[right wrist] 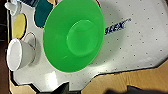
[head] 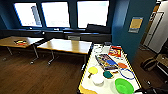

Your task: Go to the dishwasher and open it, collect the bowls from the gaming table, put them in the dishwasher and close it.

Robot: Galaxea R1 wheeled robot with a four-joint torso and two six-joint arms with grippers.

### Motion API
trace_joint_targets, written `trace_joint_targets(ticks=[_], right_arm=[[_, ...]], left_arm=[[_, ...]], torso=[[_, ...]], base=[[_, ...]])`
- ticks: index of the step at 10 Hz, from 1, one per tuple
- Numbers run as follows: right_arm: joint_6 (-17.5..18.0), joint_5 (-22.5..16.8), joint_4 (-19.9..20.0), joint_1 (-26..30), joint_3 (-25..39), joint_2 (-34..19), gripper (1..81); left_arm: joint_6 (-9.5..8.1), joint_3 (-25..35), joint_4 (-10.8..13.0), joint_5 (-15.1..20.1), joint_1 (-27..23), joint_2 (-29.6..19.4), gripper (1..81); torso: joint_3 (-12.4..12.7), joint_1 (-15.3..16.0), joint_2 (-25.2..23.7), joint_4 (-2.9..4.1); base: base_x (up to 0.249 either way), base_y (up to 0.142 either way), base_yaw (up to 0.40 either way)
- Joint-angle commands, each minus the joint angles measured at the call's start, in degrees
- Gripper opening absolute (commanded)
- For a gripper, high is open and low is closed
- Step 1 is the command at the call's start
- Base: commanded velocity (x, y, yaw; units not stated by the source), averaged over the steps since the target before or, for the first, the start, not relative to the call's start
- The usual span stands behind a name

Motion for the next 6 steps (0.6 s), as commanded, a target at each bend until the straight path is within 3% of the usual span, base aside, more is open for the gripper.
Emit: trace_joint_targets(ticks=[1, 2, 6], right_arm=[[0.2, -2.9, 1.3, 7.8, -0.5, -2.6, 81.1], [0.2, -2.9, 1.3, 7.8, -0.5, -2.6, 81.1], [0.2, -2.9, 1.3, 7.9, -0.8, -2.6, 81.1]], left_arm=[[0.00, 0.4, -0.2, 3.0, -2.6, -0.8, 81.1], [0.00, 0.2, -0.2, 3.0, -2.6, -0.8, 81.1], [0.00, 0.1, -0.2, 2.9, -2.6, -0.7, 81.1]], torso=[[0.0, 0.0, 0.0, 0.00], [-2.2, 0.0, 0.0, 0.00], [-5.5, 0.0, 0.0, 0.00]], base=[[0.000, 0.000, 0.000], [0.000, 0.000, 0.000], [0.000, 0.000, 0.000]])
